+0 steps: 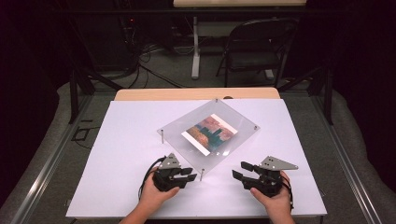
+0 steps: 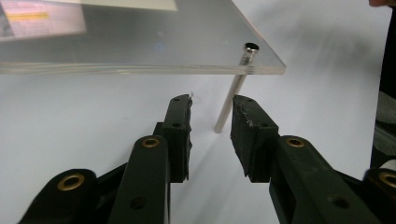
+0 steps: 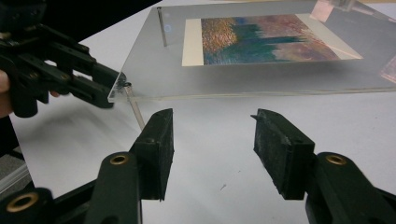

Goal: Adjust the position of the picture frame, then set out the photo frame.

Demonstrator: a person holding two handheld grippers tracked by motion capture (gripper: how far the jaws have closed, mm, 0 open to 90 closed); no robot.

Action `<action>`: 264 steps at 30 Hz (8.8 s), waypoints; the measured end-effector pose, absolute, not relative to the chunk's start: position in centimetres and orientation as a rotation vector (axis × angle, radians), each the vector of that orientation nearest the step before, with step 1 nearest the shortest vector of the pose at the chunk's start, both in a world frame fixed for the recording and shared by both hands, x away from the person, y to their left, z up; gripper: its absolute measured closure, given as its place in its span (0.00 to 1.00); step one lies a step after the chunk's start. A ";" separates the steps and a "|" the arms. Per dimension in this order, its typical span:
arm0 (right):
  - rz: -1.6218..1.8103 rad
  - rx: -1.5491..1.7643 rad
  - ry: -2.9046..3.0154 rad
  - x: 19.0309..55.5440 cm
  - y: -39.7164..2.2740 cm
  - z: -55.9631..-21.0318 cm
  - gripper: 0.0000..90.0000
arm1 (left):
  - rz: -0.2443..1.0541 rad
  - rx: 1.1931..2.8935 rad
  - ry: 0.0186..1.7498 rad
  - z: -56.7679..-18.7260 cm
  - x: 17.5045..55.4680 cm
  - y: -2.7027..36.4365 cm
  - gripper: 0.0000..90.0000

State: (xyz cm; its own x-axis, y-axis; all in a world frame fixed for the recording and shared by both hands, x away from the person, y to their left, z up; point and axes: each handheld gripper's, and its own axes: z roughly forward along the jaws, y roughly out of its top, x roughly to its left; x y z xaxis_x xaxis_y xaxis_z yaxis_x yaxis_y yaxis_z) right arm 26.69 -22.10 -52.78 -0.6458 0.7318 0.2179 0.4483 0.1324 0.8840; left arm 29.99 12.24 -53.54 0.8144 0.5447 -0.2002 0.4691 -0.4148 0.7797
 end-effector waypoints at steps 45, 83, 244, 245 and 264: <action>1.523 1.140 2.156 26.6 -21.7 -53.0 0.47 | 0.407 1.966 1.112 -56.3 42.0 18.7 0.79; 1.460 0.998 2.374 26.1 -16.3 -55.2 0.64 | 0.254 1.995 1.062 -52.8 39.6 18.3 0.93; 1.207 1.257 2.310 30.7 -22.0 -54.2 0.43 | 0.127 1.957 1.054 -52.9 31.6 20.8 0.44; 1.204 1.255 2.313 30.6 -22.2 -54.0 0.43 | 0.129 1.950 1.060 -52.7 31.5 21.1 0.44; 1.190 1.291 2.292 33.4 -23.6 -50.4 0.52 | 0.192 1.955 1.062 -48.7 35.2 21.3 0.46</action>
